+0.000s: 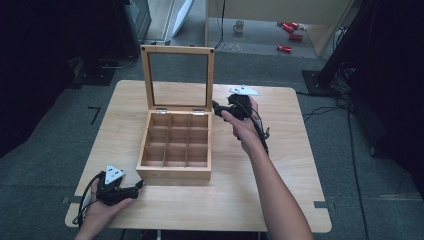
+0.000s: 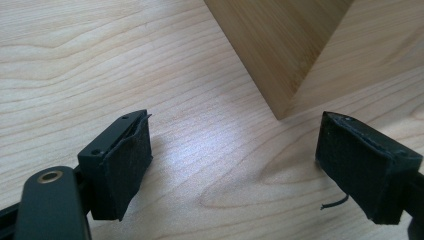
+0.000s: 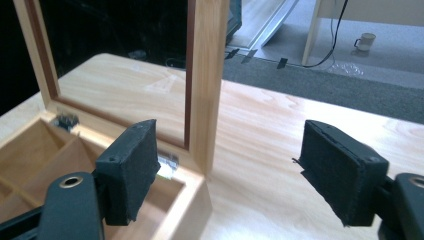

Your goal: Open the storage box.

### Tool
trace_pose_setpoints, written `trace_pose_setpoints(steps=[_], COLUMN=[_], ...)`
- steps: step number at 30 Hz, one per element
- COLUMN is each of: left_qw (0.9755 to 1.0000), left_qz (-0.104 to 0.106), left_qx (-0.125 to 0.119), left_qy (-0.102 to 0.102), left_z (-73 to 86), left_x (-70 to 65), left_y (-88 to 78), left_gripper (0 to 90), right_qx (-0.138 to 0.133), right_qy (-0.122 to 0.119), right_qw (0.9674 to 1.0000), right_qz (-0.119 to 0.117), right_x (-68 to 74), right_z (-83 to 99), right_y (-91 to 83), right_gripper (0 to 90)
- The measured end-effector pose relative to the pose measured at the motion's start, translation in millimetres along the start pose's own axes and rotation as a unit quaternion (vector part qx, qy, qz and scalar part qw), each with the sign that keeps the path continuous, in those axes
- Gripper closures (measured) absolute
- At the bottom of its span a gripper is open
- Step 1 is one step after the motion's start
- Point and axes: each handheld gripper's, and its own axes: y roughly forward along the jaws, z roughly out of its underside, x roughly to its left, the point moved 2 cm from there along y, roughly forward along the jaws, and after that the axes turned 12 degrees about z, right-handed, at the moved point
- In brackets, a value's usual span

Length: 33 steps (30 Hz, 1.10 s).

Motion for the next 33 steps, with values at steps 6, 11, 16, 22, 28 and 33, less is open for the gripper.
trace_pose_setpoints(steps=[6, 11, 16, 22, 28, 33], left_qw=[1.0, 1.0, 1.0, 1.0, 1.0, 1.0], left_qz=[-0.002, -0.003, -0.004, -0.006, -0.007, -0.007], left_qx=[0.001, 0.001, 0.002, 0.003, 0.004, 0.004], left_qy=[0.001, 0.001, 0.002, 0.004, 0.005, 0.005], left_z=[0.0, 0.0, 0.0, -0.1, 0.0, -0.1], left_x=[-0.4, -0.6, -0.9, -1.1, -1.2, -1.2], left_y=[0.2, 0.3, 0.5, 0.6, 0.7, 0.7], left_gripper=[15.2, 15.2, 15.2, 15.2, 15.2, 15.3], right_qx=[0.005, 0.004, 0.003, 0.008, 0.018, 0.026], right_qy=[-0.005, -0.005, 0.002, 0.002, 0.003, 0.007], right_qw=[1.0, 0.9999, 0.9999, 0.9997, 0.9992, 0.9986], right_qz=[0.005, 0.009, 0.015, 0.023, 0.035, 0.046], right_x=[-10.7, -20.9, -33.6, -47.4, -60.5, -73.7], right_z=[17.1, 30.6, 45.2, 63.1, 83.1, 98.6], right_y=[-17.4, -33.4, -48.1, -61.0, -71.7, -81.4], right_gripper=[19.2, 16.9, 16.5, 16.5, 16.5, 16.5])
